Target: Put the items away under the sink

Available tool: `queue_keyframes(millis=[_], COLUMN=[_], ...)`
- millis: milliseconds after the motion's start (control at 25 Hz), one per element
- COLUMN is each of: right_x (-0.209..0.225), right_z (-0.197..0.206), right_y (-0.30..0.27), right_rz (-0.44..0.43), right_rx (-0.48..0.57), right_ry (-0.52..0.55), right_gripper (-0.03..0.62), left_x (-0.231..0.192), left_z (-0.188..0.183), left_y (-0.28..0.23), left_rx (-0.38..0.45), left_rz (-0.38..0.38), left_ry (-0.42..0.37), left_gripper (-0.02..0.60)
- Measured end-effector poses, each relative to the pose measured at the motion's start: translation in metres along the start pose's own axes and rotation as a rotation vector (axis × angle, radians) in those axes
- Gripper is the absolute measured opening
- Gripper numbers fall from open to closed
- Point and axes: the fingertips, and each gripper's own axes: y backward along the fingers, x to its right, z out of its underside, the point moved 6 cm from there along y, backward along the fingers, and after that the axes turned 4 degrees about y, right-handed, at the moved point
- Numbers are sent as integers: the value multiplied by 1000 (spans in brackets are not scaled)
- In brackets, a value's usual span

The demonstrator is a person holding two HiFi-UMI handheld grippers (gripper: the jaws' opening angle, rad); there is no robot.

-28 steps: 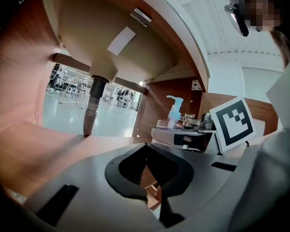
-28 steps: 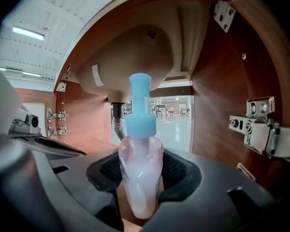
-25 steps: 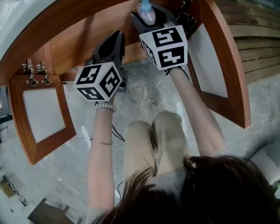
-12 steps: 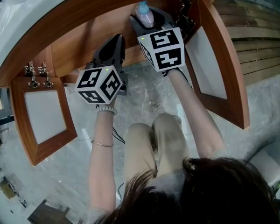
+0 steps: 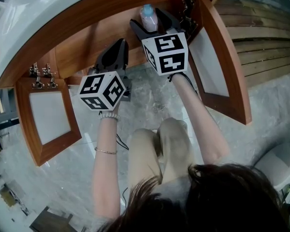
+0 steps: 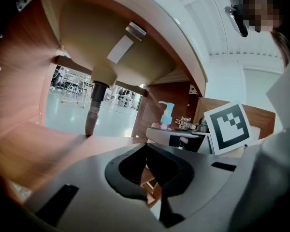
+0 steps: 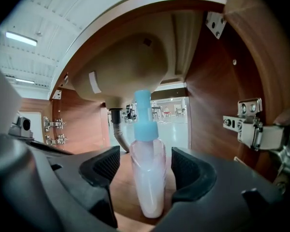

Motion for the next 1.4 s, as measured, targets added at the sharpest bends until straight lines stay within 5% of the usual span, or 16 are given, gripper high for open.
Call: queue_keyframes(millis=[880, 1400], right_x=[-30, -35], right_z=[-81, -148], right_y=[89, 146], right_rz=[-66, -114], right_rx=[-131, -147], right_ry=[-43, -55], right_gripper=[314, 204], left_x=[76, 133], left_z=[-72, -123], left_y=[75, 108], left_rx=[-58, -55], left_rz=[-13, -9], left_ry=[66, 74], left_gripper=[0, 0])
